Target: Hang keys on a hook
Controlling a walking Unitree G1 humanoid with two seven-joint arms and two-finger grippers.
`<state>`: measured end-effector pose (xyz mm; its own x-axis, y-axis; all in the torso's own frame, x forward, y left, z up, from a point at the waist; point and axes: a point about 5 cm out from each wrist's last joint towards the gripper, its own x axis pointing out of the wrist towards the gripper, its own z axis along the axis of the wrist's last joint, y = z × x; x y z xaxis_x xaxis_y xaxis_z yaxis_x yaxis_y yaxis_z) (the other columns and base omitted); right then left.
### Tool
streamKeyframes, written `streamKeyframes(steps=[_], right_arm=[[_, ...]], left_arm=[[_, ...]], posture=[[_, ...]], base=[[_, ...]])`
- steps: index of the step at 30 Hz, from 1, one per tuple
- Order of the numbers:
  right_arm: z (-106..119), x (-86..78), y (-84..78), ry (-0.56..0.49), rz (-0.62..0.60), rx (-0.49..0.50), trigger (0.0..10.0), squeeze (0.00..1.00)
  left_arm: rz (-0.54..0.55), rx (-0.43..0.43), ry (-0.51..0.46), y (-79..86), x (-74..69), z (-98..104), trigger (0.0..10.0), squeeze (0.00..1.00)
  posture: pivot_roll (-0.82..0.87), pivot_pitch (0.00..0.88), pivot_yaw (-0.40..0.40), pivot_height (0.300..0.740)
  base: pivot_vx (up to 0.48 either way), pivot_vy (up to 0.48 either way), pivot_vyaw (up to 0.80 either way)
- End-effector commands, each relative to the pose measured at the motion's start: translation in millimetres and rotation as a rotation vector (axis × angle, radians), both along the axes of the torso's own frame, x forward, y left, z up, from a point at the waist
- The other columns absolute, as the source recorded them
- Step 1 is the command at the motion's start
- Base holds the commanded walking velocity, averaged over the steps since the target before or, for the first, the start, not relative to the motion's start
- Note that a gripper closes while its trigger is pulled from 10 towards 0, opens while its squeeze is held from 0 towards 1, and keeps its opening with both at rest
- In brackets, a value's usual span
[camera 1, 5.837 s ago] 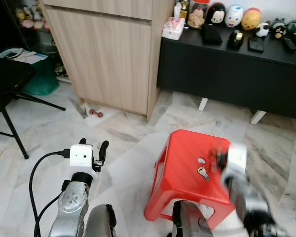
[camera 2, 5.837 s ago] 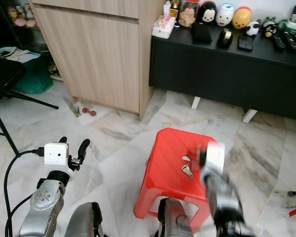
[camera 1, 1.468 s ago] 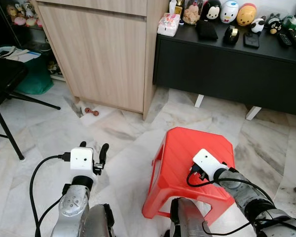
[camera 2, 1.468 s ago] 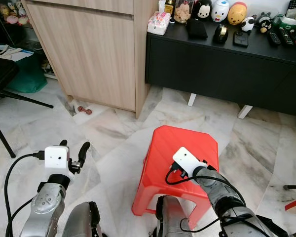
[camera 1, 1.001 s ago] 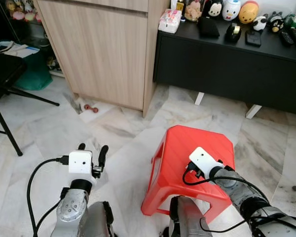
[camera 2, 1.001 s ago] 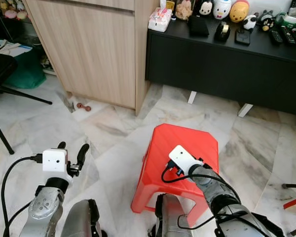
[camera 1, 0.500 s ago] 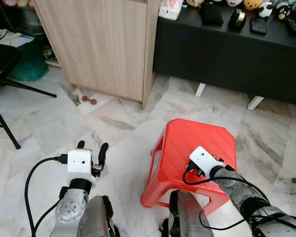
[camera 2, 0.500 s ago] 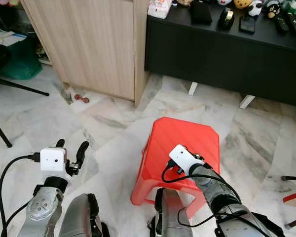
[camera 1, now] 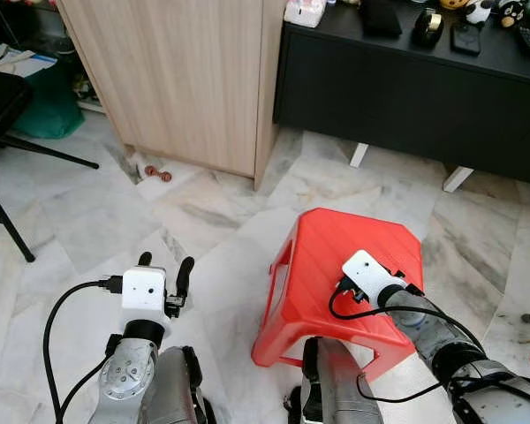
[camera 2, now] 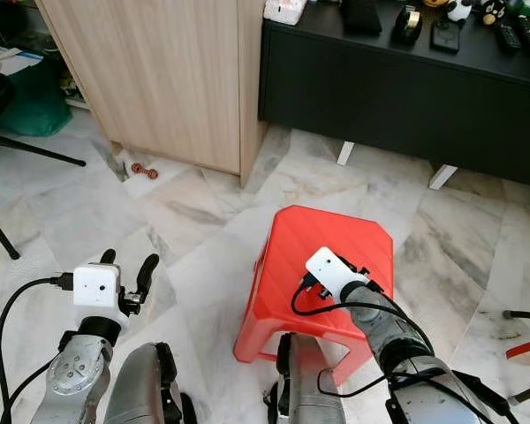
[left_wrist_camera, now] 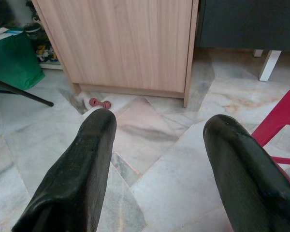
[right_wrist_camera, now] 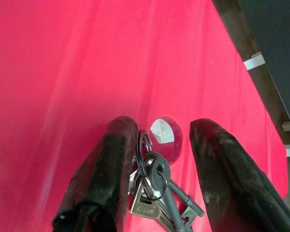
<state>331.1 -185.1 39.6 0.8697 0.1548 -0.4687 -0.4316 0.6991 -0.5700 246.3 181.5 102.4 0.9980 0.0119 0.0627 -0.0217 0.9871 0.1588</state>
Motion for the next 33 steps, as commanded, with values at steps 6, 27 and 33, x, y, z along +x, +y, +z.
streamKeyframes(steps=[6,27,33], right_arm=[[-10.8,-8.2,-3.5,0.05,-0.006,-0.018,10.0,0.0],[-11.9,-8.7,-10.3,0.068,-0.05,-0.032,0.0,0.0],[-11.9,-8.6,-9.7,0.068,-0.052,-0.028,0.0,0.0]], left_arm=[[-0.002,0.002,0.016,-1.3,-3.3,-2.1,10.0,0.0],[0.0,0.004,0.02,-1.1,-2.8,-2.9,10.0,0.0],[0.001,0.005,0.019,-0.5,-2.2,-2.9,10.0,0.0]], posture=[[-0.06,0.237,-0.101,0.596],[-0.05,0.226,-0.102,0.596],[-0.05,0.223,-0.101,0.596]], base=[[0.0,0.0,0.0],[0.0,0.0,0.0],[0.0,0.0,0.0]])
